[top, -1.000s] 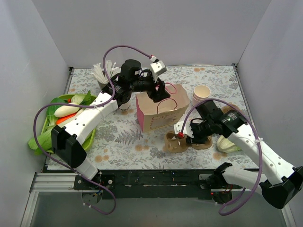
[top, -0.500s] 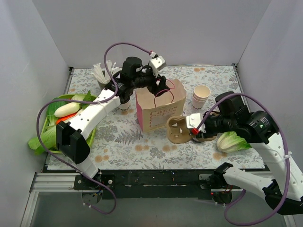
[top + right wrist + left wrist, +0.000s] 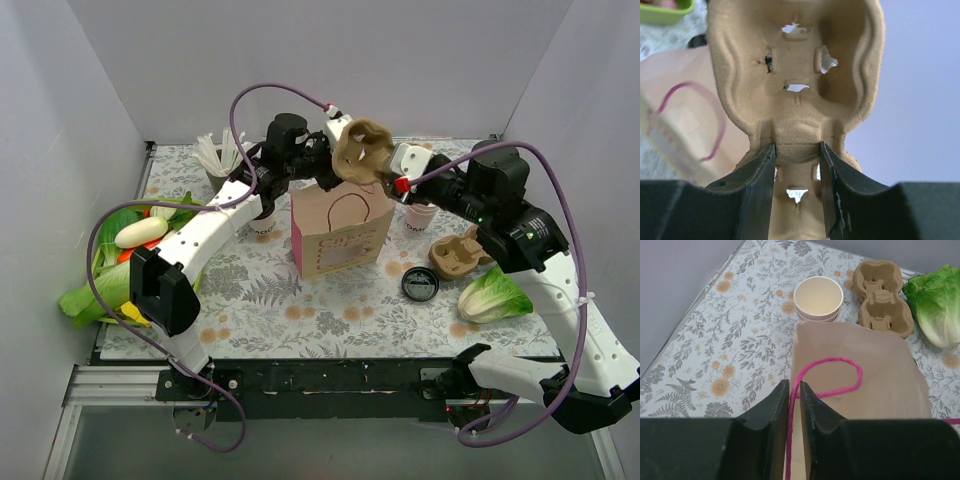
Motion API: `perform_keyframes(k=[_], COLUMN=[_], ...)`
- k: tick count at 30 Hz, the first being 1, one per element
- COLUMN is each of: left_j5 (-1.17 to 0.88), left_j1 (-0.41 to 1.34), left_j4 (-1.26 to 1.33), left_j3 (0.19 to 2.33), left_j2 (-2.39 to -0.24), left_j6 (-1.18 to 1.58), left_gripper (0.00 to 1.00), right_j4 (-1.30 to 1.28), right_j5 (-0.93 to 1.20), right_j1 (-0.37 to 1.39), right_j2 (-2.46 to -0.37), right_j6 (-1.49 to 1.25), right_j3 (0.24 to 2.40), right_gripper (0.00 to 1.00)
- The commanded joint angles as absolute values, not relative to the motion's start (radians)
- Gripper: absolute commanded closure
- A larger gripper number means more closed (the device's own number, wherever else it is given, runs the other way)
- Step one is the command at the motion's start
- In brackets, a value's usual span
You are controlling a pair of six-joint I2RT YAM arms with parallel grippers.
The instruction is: Pack the takeout coffee
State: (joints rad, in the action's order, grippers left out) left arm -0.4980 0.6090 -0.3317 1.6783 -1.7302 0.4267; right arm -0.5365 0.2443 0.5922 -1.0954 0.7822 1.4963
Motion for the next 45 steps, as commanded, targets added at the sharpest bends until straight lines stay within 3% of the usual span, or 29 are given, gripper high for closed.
perform_keyframes(k=[1, 2, 6, 16, 26, 34, 45], left_j5=[-0.502, -0.494, -0.486, -0.549, -0.616, -0.647, -0.657], left_j1=[0.606, 0.606, 0.604, 0.6, 0.595, 0.595, 0.594], left_j4=[-0.35, -0.347, -0.334, -0.348, -0.357, -0.35, -0.337], left_j3=[1.726, 1.72, 1.703, 1.64, 1.588, 1.6, 1.606], left_j2=[-1.69, -1.684, -1.654, -1.559, -1.514, -1.534, -1.54], left_j6=[0.413, 0.419, 0.462, 0.61, 0.65, 0.683, 0.712], left_gripper=[0.91, 1.0, 1.0, 1.0, 1.0, 1.0, 1.0], right_j4=[-0.301, -0.301, -0.299, -0.347, -0.466, -0.546, -0.493], right_j5=[0.215, 0.216, 0.222, 0.561, 0.727, 0.756, 0.664], right_j1=[0.571, 0.569, 0.568, 0.569, 0.575, 0.587, 0.661], right_j2=[-1.101, -1.098, -1.075, -1.037, -0.98, -1.026, -1.114], right_j6=[0.643, 0.644, 0.661, 0.741, 0.957, 1.112, 1.049], right_j3=[1.545, 1.545, 1.511, 1.387, 1.235, 1.177, 1.17], right_gripper=[0.99, 0.99, 0.99, 0.99, 0.99, 0.99, 0.99])
